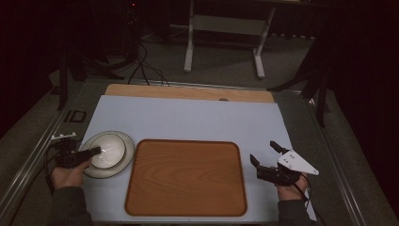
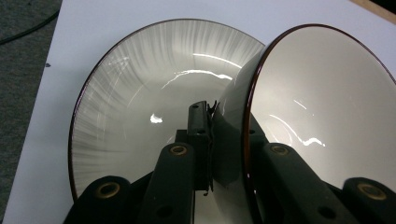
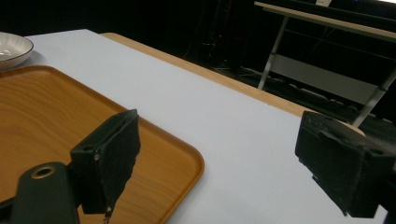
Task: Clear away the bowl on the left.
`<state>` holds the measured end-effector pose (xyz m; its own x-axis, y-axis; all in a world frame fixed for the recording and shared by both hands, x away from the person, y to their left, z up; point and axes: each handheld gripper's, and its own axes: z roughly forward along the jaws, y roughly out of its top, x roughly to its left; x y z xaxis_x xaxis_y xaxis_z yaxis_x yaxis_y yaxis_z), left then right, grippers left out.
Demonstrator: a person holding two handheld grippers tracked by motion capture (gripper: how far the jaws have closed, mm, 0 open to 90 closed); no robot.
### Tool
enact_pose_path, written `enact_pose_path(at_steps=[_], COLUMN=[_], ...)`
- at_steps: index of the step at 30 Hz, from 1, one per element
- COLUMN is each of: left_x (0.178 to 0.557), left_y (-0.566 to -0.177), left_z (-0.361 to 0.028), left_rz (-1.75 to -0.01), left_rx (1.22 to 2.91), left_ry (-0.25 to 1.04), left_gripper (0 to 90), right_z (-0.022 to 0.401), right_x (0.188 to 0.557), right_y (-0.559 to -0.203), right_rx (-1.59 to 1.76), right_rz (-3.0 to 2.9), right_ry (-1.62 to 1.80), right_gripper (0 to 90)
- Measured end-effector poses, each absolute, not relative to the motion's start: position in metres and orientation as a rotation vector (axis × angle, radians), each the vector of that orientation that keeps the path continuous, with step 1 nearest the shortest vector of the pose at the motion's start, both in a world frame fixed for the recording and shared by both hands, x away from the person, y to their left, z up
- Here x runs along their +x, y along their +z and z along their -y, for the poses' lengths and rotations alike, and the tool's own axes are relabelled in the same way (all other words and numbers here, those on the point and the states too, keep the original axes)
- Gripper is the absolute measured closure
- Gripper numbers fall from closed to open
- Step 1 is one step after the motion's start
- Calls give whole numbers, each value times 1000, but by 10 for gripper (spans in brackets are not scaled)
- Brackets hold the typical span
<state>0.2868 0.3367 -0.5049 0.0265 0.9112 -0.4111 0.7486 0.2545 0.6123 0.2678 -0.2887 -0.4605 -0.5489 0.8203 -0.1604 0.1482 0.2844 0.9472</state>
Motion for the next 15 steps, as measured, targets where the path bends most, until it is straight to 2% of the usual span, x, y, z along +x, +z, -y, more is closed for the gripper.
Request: enact_pose_path(at_steps=[15], left_x=[281], left_y=[-496], left_z=[-336], left_rz=[-1717], left_rx=[1485], left_ry=[276], left_gripper=[817], right_z=[290], right_x=[268], right_y=[-460], right_rx=[857], right_rz=[-1890], right_ry=[1299], right_gripper=[135])
